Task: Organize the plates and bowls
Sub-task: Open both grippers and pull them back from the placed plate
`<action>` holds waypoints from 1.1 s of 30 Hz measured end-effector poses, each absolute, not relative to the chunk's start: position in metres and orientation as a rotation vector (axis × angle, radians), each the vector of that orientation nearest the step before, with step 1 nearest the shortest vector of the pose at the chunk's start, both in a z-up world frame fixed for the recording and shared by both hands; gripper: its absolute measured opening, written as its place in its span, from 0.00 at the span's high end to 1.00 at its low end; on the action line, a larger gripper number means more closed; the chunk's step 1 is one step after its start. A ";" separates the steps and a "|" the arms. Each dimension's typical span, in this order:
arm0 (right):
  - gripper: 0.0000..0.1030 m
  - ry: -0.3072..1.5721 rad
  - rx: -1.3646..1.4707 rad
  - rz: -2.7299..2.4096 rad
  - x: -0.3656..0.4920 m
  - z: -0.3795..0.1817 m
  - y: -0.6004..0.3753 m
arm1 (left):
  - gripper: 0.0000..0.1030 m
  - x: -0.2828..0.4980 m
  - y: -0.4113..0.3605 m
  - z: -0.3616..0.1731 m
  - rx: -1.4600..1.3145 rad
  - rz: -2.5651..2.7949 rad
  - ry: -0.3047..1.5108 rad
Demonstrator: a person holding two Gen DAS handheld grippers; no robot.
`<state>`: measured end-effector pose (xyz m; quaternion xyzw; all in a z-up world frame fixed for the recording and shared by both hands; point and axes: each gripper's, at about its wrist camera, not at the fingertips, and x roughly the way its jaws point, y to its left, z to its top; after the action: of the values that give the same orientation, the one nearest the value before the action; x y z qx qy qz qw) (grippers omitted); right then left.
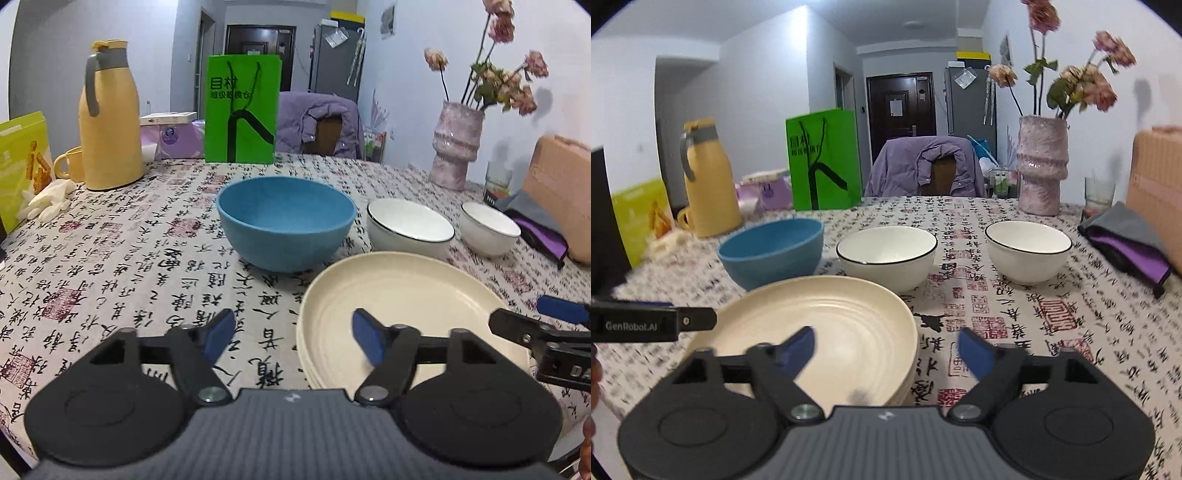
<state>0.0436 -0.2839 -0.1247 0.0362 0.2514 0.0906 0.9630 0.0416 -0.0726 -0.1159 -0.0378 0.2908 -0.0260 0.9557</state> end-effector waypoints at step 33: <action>0.00 0.458 0.112 0.259 0.021 -0.111 -0.259 | 0.00 -0.024 -0.009 -0.119 -0.150 0.021 0.501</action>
<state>0.0215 -0.2589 -0.1110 0.0551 0.2260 0.1281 0.9641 -0.0237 -0.0087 -0.1187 -0.0744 0.2476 0.0105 0.9660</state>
